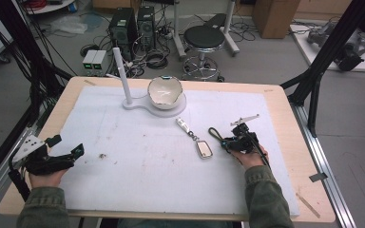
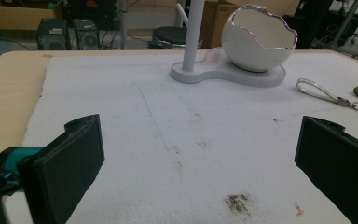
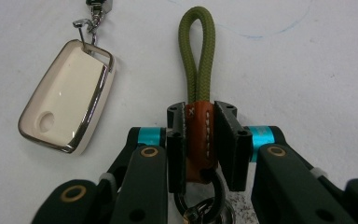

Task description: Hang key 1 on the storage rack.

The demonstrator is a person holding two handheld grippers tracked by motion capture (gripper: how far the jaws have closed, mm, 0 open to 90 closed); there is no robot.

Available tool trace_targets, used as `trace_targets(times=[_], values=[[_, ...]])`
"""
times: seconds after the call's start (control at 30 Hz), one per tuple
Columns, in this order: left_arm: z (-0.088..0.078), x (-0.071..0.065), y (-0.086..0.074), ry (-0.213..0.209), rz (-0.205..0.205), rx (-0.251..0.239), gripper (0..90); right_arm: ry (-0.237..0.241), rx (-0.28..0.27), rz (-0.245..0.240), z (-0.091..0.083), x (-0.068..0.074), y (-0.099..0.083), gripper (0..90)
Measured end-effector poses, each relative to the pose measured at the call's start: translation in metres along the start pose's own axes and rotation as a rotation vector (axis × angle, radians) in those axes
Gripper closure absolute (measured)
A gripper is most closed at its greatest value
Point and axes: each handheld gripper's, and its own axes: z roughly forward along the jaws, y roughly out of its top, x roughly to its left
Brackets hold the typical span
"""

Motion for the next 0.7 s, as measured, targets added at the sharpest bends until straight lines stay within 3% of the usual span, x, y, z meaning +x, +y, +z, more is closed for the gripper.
trace_targets(times=[0.27, 0.6, 0.7], values=[[0.0, 0.0, 0.0, 0.001, -0.002, -0.004, 1.8, 0.02, -0.003, 0.04, -0.004, -0.004, -0.001, 77.9], [0.0, 0.0, 0.001, 0.001, -0.005, -0.008, 1.8, 0.036, -0.085, 0.071, -0.028, -0.004, 0.004, 77.9], [0.001, 0.0, 0.001, 0.001, -0.005, -0.009, 1.8, 0.05, -0.118, 0.052, -0.04, 0.002, 0.017, 77.9]])
